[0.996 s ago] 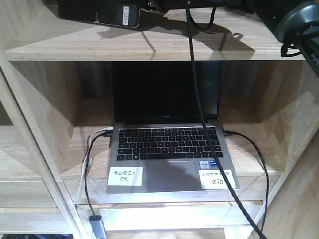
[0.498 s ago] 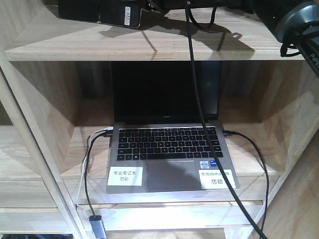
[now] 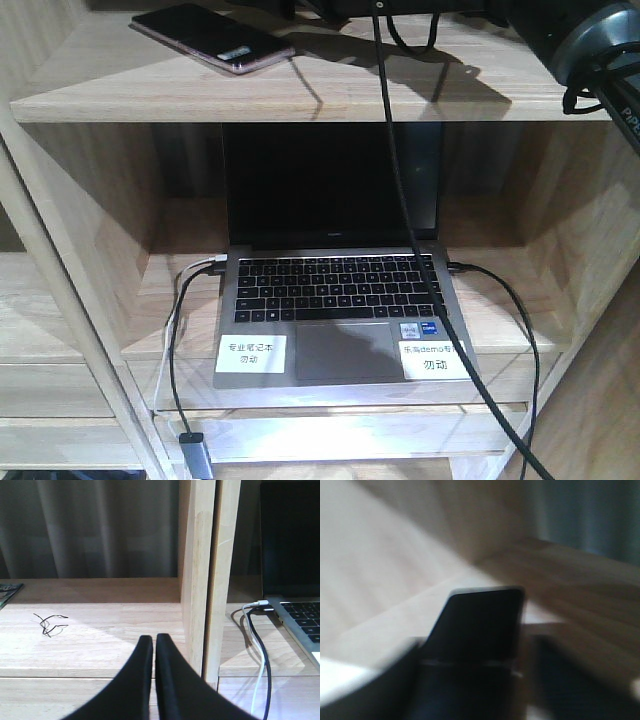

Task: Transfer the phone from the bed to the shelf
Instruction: 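Open the right gripper and withdraw it from the phone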

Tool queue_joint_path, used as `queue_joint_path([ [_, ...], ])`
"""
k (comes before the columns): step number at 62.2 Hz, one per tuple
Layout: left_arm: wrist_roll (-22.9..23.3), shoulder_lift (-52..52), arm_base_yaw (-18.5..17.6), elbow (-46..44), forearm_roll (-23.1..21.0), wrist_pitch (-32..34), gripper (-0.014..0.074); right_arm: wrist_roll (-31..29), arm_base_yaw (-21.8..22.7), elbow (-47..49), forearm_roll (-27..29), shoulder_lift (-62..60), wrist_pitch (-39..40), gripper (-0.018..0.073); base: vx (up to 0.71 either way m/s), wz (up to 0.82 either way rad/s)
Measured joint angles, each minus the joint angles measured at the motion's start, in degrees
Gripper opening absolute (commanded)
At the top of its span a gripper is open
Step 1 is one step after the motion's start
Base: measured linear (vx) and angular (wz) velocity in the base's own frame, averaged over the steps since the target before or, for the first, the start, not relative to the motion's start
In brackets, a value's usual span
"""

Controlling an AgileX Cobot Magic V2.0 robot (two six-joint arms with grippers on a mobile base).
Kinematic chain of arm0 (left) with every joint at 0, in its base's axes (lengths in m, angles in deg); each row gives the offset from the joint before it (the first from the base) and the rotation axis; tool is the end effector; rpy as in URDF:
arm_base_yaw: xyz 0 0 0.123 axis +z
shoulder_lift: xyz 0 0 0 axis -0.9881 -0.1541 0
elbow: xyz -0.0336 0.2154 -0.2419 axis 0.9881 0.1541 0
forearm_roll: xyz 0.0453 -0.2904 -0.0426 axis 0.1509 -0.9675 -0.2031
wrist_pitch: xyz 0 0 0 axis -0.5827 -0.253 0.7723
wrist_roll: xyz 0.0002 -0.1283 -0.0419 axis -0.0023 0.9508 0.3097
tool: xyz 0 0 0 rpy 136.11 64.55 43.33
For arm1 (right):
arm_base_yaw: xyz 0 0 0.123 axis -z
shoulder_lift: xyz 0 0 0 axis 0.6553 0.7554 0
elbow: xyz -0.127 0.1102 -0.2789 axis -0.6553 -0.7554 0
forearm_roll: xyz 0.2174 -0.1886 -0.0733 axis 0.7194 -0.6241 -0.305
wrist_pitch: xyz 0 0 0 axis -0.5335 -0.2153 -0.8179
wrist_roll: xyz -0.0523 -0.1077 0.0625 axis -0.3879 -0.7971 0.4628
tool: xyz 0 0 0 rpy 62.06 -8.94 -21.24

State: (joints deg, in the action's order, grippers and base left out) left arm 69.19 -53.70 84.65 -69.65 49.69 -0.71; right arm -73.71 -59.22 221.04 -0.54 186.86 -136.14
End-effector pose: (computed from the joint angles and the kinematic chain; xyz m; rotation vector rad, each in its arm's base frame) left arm 0.1041 0.0053 0.1787 -0.0304 1.6931 0.0529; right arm 0.5200 0.2657 0.4530 -0.7168 1.7405 0.9462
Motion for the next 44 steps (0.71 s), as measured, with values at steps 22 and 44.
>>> queue_joint_path([
  [22,0.00,0.00,0.00,0.00,0.00,0.00,0.0001,2.08,0.00,0.00,-1.67,-0.08,0.50,0.0666,0.00,0.00],
  [44,0.00,0.00,0.00,0.00,0.00,0.00,0.0001,6.77,0.00,0.00,-3.68,-5.05,0.44,0.0278,0.00,0.00],
])
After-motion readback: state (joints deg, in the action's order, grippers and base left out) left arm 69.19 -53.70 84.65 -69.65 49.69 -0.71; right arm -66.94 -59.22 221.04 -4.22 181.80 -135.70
